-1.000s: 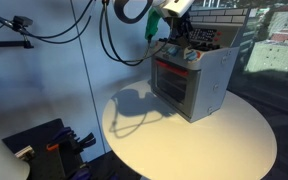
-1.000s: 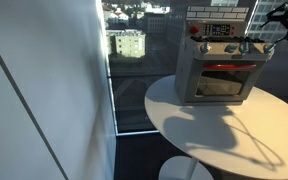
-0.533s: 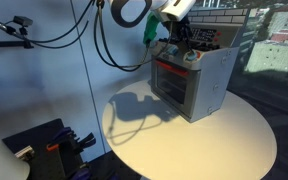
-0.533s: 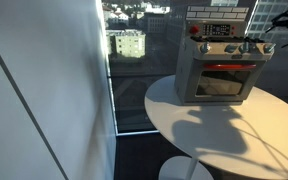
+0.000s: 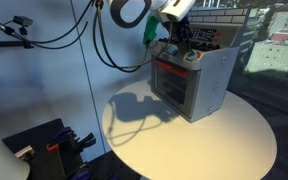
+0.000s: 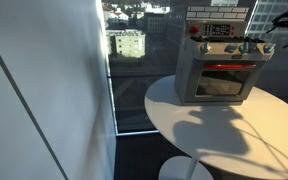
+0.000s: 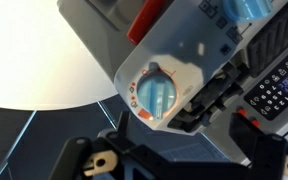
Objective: Turn the knob of the stove on the right in an anticlockwise direction
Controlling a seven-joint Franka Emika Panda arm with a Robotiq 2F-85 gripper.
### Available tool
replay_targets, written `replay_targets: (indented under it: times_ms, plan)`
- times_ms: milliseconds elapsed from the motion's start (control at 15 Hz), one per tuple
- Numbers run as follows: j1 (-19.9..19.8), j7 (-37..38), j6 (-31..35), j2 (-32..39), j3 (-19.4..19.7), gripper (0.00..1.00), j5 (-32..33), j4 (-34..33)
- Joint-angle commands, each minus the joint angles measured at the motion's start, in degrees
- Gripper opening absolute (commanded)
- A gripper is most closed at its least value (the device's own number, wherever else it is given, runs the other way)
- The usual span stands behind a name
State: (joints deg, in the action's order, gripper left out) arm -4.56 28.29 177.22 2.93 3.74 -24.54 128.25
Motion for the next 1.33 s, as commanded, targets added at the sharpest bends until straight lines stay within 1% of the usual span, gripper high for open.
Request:
replay_targets:
  times_ms: [0, 333, 467, 533, 1267]
  plan:
    - [0.39, -0.13, 0.66, -0.45, 0.09, 1.0, -0.69, -0.09]
    - [0.42, -0.08, 0.55, 0.02, 0.13, 1.0, -0.59, -0.62]
    - [0.3, 0.79, 0.62, 0.19, 0.07, 1.0, 0.35, -0.7]
    - [0.43, -0.09, 0.6, 0.42, 0.13, 1.0, -0.55, -0.91]
    - [0.53, -0.3, 0.49, 2.05, -0.04, 1.0, -0.84, -2.61]
